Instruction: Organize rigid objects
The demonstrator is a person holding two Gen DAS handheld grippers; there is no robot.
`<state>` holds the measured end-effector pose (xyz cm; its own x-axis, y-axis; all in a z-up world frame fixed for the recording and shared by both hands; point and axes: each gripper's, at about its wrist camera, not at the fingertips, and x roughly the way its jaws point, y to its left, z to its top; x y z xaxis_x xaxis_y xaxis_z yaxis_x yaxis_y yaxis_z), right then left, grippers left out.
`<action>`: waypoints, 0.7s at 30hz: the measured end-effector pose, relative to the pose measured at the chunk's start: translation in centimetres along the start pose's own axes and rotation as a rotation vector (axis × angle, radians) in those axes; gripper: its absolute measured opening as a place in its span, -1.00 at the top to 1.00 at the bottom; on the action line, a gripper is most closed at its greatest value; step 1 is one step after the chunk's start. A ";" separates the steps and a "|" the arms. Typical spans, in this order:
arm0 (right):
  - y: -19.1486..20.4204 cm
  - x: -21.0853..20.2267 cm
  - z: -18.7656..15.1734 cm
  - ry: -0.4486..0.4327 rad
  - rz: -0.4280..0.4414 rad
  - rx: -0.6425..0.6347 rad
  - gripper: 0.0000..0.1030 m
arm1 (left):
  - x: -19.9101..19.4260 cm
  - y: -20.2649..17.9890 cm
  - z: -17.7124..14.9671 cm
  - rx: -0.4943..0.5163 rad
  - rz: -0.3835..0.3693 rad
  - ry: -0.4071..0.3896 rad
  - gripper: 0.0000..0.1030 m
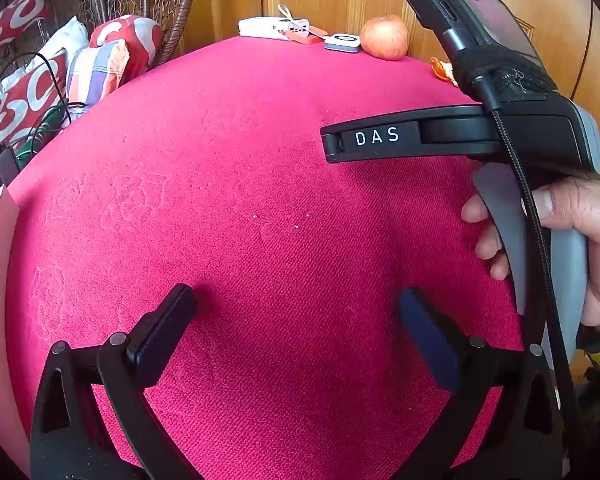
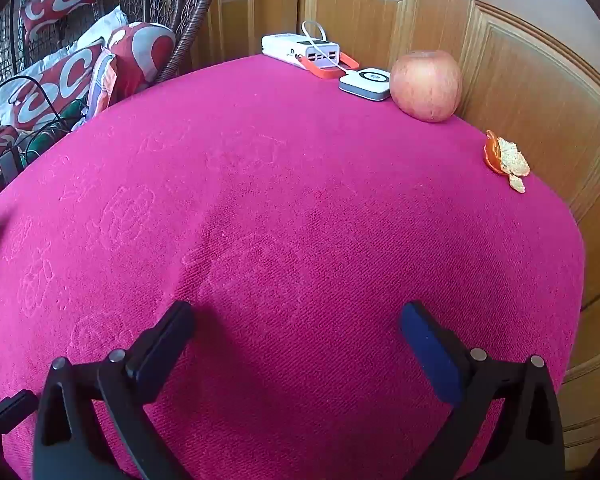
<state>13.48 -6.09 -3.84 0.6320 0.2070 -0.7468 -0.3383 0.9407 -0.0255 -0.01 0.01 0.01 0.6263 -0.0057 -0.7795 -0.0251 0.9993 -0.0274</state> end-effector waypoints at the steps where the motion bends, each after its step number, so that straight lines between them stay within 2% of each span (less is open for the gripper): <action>1: 0.0 0.0 0.0 0.001 0.002 0.001 -1.00 | 0.0 0.0 0.0 0.002 0.002 0.003 -1.00; 21: 0.0 0.0 0.0 0.001 0.005 0.004 -1.00 | 0.0 0.0 0.0 0.005 0.007 0.005 -1.00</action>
<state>13.49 -6.11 -3.84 0.6297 0.2112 -0.7476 -0.3386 0.9407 -0.0195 0.00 0.00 0.00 0.6220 0.0010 -0.7830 -0.0254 0.9995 -0.0188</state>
